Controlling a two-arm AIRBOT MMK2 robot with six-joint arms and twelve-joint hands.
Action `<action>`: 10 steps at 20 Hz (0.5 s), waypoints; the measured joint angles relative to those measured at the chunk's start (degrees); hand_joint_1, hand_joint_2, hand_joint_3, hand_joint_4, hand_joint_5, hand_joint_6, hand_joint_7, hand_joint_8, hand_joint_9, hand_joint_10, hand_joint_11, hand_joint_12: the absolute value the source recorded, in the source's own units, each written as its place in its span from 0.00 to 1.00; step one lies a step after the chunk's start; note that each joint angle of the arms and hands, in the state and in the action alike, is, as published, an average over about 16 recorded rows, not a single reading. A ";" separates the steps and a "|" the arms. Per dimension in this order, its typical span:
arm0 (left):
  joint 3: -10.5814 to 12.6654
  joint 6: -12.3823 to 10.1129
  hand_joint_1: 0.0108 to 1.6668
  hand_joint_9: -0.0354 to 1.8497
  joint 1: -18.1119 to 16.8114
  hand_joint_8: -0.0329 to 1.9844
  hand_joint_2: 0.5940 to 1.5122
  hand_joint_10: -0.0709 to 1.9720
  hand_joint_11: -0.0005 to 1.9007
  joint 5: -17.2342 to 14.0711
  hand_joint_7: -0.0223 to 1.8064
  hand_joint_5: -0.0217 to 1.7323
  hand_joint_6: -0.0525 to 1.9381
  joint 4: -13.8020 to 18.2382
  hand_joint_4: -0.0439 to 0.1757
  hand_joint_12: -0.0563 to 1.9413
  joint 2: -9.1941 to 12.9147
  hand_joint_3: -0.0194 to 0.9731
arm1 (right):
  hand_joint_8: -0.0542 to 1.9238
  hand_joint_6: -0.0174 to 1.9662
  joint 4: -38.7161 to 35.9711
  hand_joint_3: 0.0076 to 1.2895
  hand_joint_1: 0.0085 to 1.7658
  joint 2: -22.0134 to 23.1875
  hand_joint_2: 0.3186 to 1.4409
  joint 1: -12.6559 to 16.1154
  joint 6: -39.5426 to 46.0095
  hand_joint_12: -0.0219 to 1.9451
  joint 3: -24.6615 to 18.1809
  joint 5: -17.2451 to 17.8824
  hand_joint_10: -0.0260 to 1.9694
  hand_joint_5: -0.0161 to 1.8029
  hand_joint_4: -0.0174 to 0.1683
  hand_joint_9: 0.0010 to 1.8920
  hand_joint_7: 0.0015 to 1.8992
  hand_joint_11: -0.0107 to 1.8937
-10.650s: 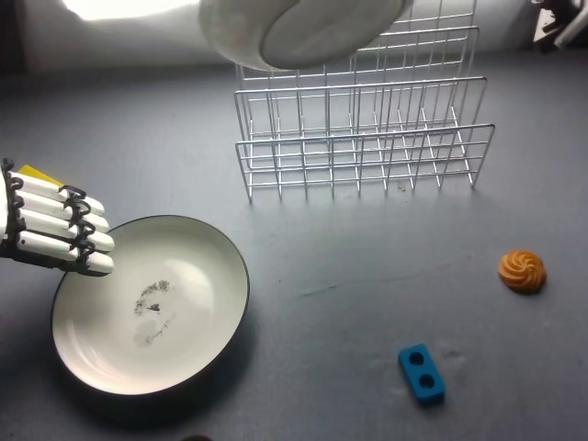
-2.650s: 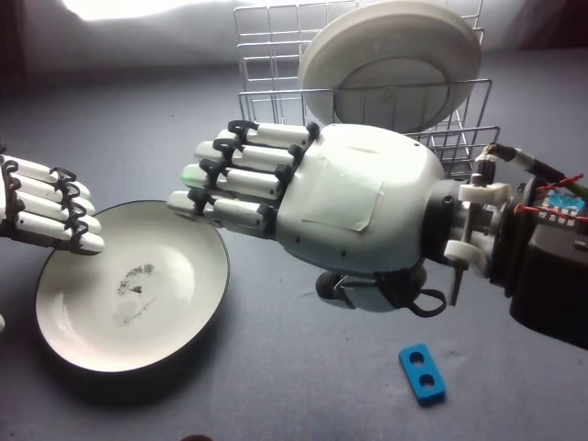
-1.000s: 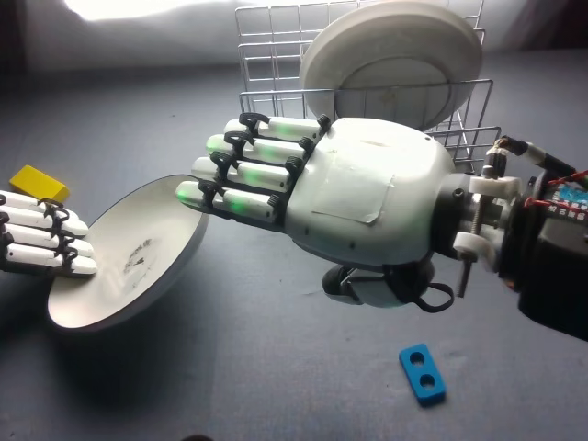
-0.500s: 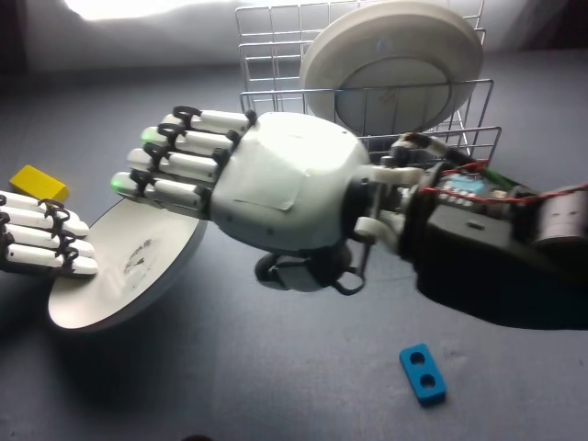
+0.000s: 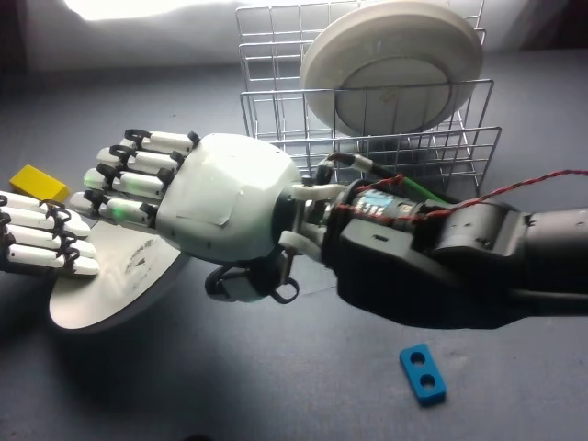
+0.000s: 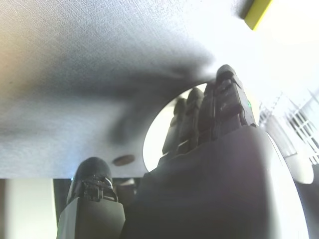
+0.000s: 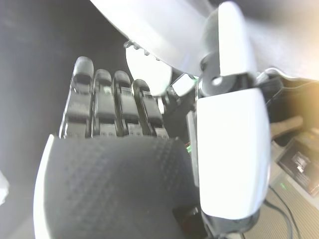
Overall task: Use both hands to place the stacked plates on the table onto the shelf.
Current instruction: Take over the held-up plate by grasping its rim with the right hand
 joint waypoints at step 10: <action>0.00 -0.16 0.01 0.01 0.07 0.01 0.57 0.02 0.01 -0.14 0.03 0.04 0.02 -0.11 0.18 0.04 -0.05 0.03 | 0.04 0.02 0.04 0.00 0.62 -5.72 0.63 -0.87 -0.03 0.45 5.65 0.43 0.03 0.19 0.11 0.18 0.17 0.07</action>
